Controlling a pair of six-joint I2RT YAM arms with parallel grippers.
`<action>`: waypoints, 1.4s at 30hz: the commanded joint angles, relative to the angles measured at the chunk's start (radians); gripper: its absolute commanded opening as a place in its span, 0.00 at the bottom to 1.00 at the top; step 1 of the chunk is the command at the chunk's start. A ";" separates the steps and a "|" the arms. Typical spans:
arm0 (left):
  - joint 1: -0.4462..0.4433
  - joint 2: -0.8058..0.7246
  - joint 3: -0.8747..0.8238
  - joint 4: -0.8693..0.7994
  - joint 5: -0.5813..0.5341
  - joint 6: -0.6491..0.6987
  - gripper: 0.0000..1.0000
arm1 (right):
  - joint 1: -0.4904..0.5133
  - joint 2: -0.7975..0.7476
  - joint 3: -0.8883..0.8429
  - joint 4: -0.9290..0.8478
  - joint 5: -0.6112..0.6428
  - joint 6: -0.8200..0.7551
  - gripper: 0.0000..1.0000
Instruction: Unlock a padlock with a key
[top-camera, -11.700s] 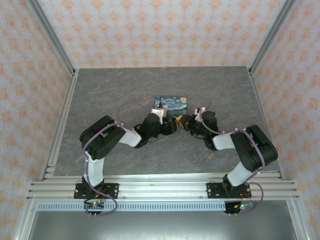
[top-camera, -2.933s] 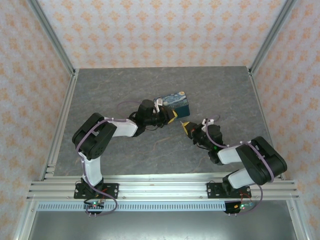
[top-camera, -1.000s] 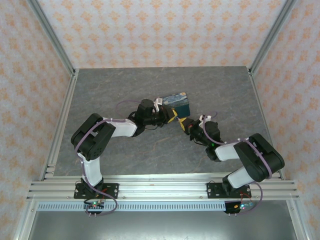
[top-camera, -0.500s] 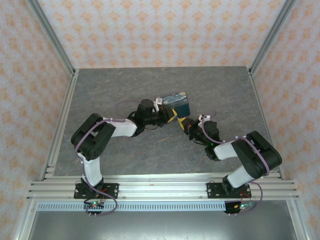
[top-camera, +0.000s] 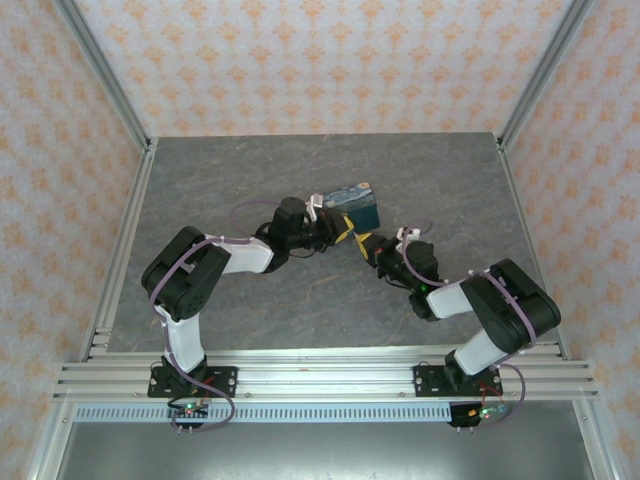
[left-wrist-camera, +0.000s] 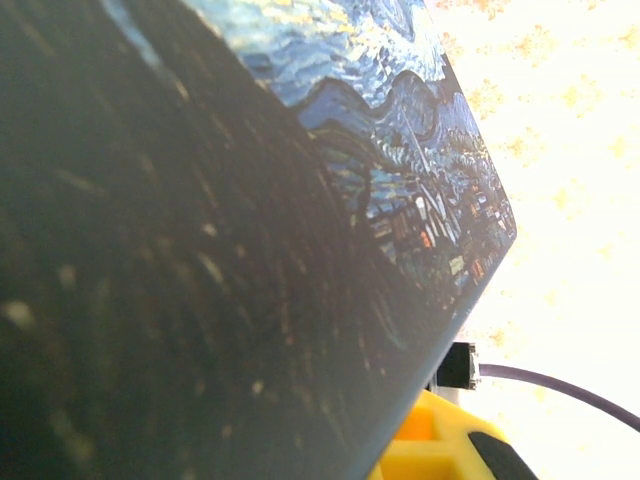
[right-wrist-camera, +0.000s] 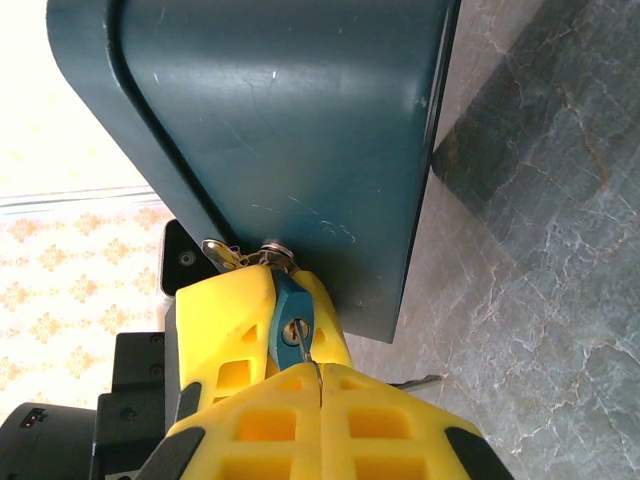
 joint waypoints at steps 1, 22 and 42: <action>-0.007 -0.037 -0.007 0.099 0.049 -0.040 0.00 | -0.002 0.021 0.030 0.081 -0.017 -0.058 0.00; -0.007 -0.076 -0.022 0.082 0.051 -0.043 0.00 | -0.028 0.058 0.058 0.165 -0.062 -0.006 0.00; -0.018 -0.080 -0.016 0.084 0.048 -0.054 0.00 | -0.012 0.116 0.075 0.170 -0.009 0.024 0.00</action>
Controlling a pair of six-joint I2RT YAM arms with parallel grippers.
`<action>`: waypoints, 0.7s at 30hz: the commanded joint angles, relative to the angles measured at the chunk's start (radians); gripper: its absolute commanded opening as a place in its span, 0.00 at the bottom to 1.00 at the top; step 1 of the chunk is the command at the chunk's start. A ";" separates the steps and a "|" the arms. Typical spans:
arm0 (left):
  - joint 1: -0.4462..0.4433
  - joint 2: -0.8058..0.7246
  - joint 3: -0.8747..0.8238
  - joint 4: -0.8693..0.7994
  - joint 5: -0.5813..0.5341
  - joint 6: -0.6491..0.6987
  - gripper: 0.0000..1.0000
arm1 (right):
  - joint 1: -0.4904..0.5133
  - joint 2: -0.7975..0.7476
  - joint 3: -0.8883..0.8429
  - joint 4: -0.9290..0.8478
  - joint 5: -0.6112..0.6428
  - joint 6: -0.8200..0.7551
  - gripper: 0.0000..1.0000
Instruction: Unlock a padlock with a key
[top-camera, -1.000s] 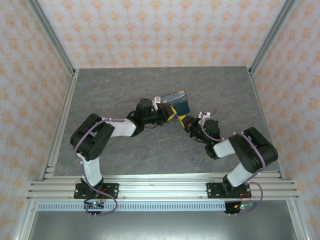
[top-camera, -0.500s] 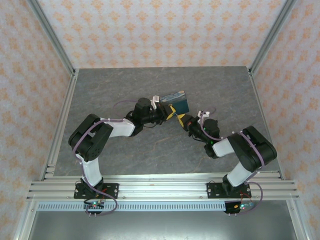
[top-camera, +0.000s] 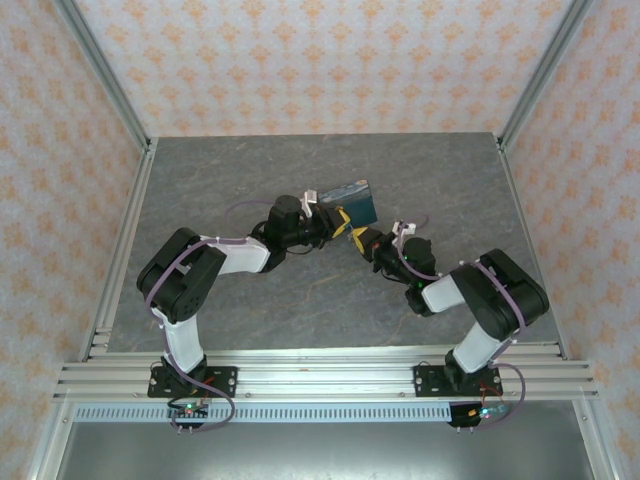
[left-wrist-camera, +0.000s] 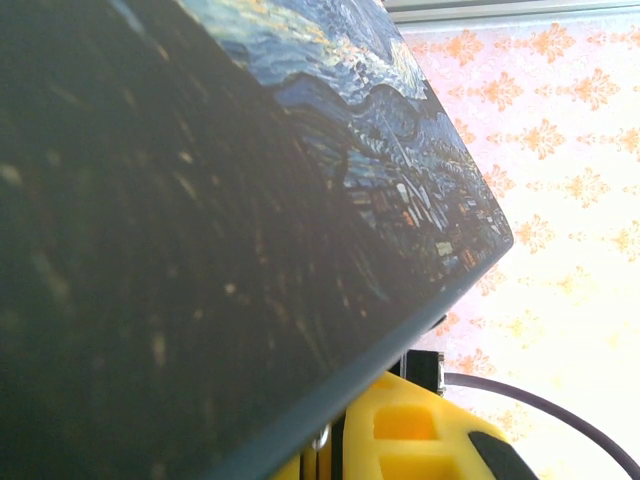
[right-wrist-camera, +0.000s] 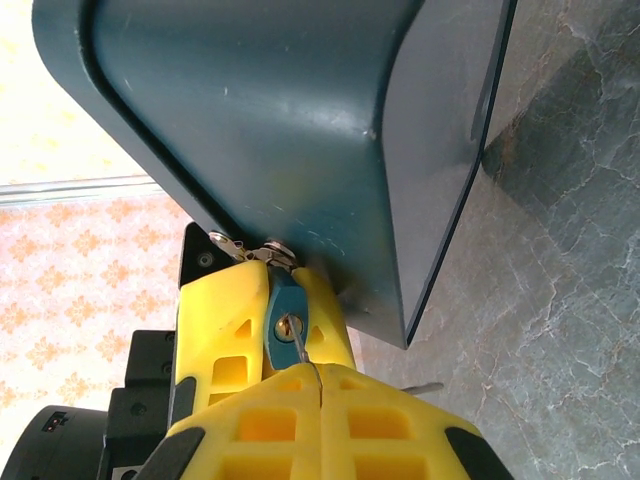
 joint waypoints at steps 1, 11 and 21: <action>-0.033 -0.055 -0.001 0.055 0.084 -0.001 0.00 | -0.012 0.031 0.030 0.062 0.026 -0.010 0.00; -0.033 -0.066 -0.005 0.049 0.087 0.003 0.00 | -0.032 0.020 0.037 0.071 0.013 -0.003 0.00; -0.034 -0.064 -0.006 0.055 0.088 0.002 0.00 | -0.011 0.013 0.069 0.087 0.014 0.031 0.00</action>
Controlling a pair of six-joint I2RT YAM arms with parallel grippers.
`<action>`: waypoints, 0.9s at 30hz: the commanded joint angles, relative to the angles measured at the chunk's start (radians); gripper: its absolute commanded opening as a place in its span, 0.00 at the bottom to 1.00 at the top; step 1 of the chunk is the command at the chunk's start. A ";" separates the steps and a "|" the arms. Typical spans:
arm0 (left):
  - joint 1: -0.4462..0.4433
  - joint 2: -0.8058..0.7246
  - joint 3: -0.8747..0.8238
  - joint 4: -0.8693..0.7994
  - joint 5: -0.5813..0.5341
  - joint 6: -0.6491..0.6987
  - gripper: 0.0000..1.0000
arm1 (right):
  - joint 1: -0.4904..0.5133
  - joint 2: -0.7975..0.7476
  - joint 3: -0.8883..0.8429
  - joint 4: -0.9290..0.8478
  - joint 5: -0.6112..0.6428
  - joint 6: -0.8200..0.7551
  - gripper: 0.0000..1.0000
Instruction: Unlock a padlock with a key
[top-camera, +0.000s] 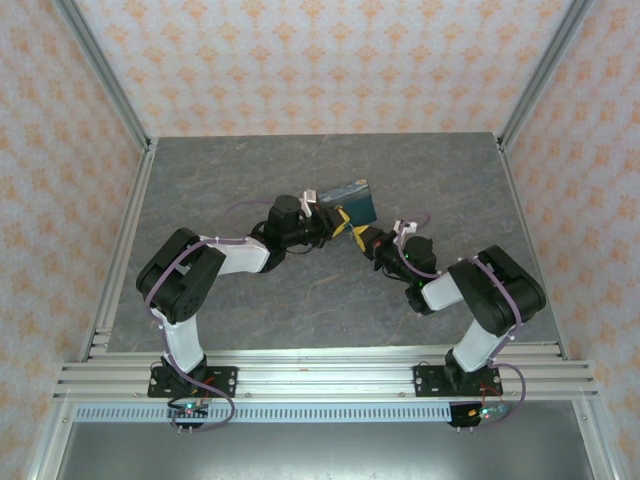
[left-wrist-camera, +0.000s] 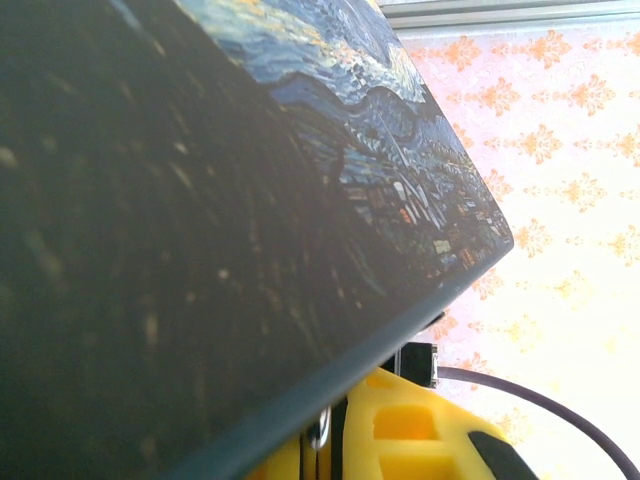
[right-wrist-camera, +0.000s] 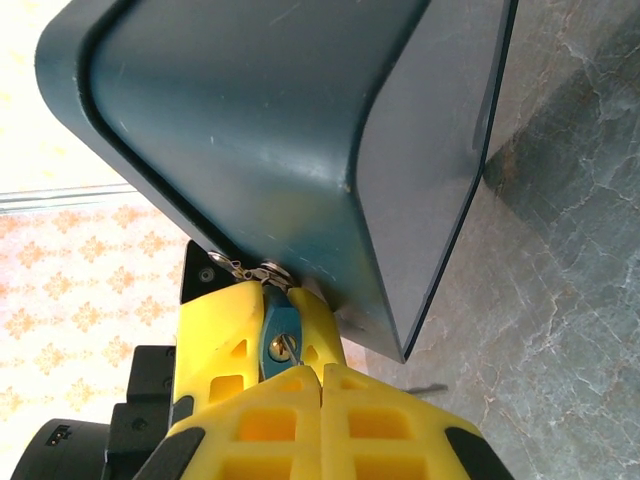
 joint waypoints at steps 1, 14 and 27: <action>-0.035 -0.059 -0.004 0.054 0.099 0.006 0.00 | 0.008 -0.010 0.061 0.063 0.030 0.026 0.00; -0.041 -0.047 0.003 0.050 0.098 0.009 0.00 | 0.009 0.033 0.101 0.099 0.030 0.134 0.00; -0.044 -0.055 0.013 0.033 0.092 -0.010 0.00 | 0.011 -0.020 0.103 -0.107 -0.033 -0.101 0.00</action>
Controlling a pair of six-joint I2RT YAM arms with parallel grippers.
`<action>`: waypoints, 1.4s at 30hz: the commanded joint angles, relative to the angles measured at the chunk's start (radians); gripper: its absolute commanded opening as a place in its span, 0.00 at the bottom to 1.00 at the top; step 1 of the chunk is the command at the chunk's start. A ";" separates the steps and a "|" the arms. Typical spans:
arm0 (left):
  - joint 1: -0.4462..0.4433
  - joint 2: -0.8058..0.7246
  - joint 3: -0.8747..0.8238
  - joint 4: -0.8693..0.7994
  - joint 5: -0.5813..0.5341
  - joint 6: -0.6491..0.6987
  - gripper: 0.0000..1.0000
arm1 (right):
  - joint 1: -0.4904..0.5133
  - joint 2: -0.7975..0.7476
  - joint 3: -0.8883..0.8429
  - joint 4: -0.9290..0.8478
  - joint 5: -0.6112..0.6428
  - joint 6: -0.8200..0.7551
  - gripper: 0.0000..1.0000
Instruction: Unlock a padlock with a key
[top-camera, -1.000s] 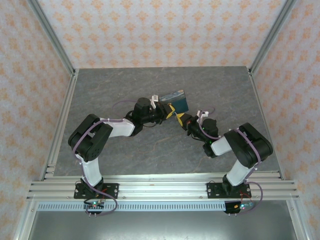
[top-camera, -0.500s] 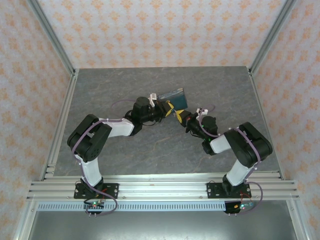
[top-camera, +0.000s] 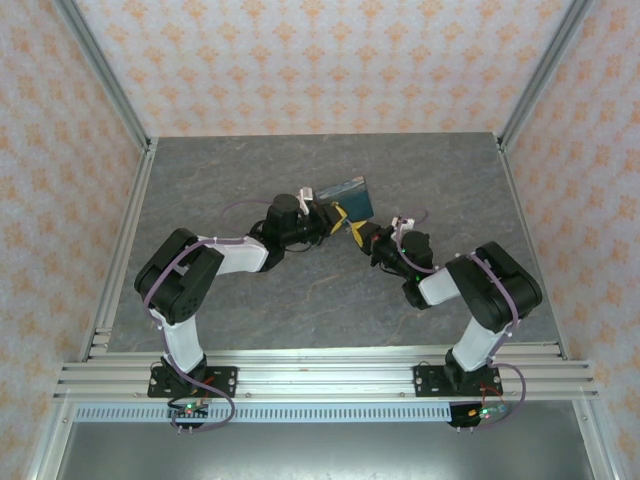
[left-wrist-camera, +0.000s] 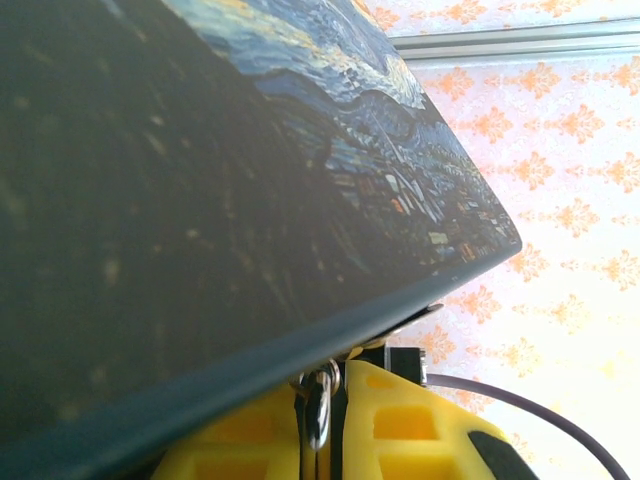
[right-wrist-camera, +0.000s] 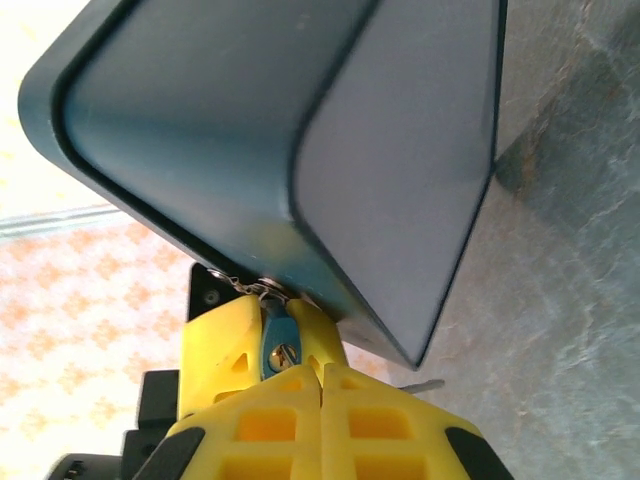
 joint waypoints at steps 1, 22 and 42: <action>-0.050 -0.046 0.014 0.036 0.132 -0.008 0.00 | 0.010 -0.058 0.057 -0.103 -0.033 -0.170 0.00; -0.053 -0.049 0.007 0.045 0.134 0.010 0.00 | 0.007 -0.056 0.087 -0.052 -0.031 -0.079 0.00; -0.053 -0.055 -0.009 0.109 0.145 0.002 0.00 | -0.003 -0.005 0.112 0.099 -0.019 0.185 0.00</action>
